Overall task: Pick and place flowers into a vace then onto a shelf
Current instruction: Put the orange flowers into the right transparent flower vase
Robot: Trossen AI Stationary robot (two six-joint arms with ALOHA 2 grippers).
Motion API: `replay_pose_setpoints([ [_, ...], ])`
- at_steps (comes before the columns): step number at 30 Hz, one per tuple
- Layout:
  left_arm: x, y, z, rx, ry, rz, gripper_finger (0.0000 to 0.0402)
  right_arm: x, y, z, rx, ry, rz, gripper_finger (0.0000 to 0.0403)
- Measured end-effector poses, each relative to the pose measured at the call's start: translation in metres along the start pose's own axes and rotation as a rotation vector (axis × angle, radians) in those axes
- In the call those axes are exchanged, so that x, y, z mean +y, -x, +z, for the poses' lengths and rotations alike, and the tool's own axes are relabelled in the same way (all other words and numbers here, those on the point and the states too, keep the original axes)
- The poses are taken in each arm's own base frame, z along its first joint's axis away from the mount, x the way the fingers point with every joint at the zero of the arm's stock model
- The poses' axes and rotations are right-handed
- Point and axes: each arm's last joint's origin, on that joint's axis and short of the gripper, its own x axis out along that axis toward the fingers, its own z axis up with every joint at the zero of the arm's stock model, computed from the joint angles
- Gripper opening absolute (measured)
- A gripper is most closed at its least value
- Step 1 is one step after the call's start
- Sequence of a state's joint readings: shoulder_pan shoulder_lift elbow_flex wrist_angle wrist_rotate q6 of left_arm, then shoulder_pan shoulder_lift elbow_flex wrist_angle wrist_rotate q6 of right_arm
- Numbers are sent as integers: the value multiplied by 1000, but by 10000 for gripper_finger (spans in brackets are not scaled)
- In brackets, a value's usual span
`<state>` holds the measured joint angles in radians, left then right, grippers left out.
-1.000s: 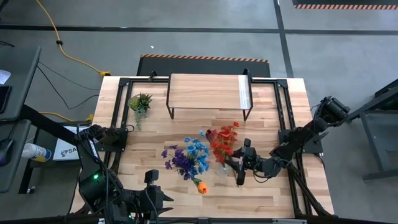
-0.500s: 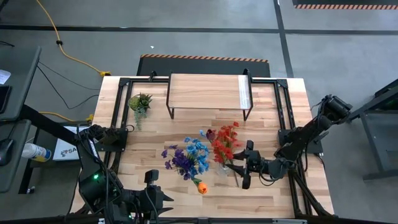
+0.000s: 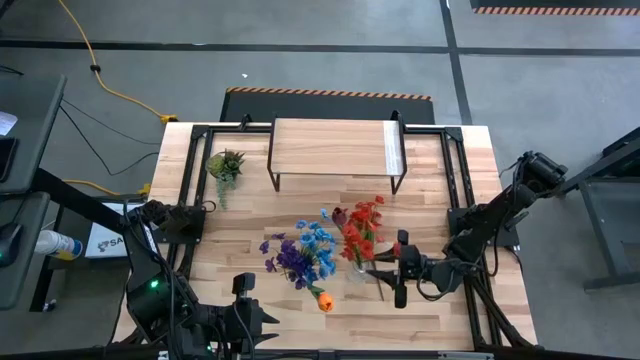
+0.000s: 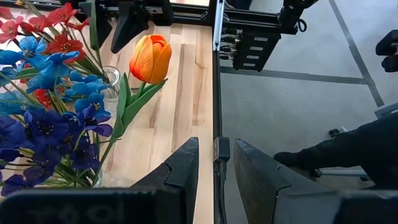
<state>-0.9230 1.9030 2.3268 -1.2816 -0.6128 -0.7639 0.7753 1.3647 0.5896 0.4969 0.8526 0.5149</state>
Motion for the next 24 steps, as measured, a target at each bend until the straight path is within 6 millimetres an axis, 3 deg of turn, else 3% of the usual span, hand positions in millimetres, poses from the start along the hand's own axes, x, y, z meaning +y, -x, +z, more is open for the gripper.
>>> replay_pose_setpoints([
  [11,0,0,0,0,0,0,134,-1,3,1,46,41,48,149],
  [24,0,0,0,0,0,0,134,-29,36,21,246,-2,34,140],
])
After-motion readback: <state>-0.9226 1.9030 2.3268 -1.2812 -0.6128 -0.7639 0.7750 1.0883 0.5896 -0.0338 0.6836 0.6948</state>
